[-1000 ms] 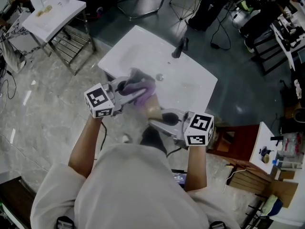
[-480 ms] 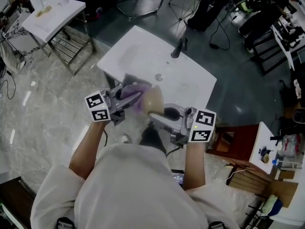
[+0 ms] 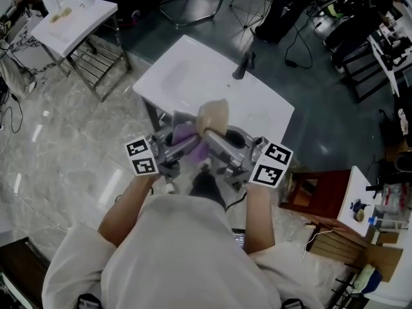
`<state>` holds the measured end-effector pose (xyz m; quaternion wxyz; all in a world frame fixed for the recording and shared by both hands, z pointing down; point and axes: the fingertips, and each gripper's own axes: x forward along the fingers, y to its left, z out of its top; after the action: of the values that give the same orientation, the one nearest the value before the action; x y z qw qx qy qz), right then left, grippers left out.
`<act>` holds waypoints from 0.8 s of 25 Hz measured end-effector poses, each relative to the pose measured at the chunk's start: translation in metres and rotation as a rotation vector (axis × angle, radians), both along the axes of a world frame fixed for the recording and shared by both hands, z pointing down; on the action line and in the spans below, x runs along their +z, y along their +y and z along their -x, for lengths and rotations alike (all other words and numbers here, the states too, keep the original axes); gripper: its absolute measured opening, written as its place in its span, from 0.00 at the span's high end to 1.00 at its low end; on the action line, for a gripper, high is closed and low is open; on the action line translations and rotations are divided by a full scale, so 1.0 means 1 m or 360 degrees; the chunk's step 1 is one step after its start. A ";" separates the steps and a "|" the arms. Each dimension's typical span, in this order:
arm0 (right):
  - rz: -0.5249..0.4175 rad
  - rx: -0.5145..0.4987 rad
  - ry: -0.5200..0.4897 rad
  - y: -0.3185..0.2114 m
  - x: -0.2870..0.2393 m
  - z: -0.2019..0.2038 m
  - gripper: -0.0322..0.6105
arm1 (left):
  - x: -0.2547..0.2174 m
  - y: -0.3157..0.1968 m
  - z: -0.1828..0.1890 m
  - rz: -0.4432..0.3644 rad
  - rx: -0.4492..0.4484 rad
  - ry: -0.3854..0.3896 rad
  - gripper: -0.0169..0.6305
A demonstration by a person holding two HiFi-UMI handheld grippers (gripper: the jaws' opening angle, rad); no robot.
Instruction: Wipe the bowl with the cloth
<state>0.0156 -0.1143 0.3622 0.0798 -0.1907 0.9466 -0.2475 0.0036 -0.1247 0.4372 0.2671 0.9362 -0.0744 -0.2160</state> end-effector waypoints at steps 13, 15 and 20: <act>0.0016 0.0456 0.0395 -0.029 0.032 -0.022 0.91 | -0.056 -0.002 0.003 -0.0158 -0.0073 0.0012 0.88; 0.0010 0.0505 0.0523 -0.029 0.039 -0.028 0.91 | -0.058 -0.005 0.003 -0.0231 -0.0124 -0.0114 0.88; -0.0009 0.0620 0.0735 -0.027 0.047 -0.049 0.91 | -0.060 -0.016 0.003 -0.0416 -0.0321 -0.0528 0.88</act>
<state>0.0643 -0.1412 0.4092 -0.0910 -0.4196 0.8860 -0.1750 0.0010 -0.1411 0.3773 0.1047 0.9734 -0.1818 -0.0924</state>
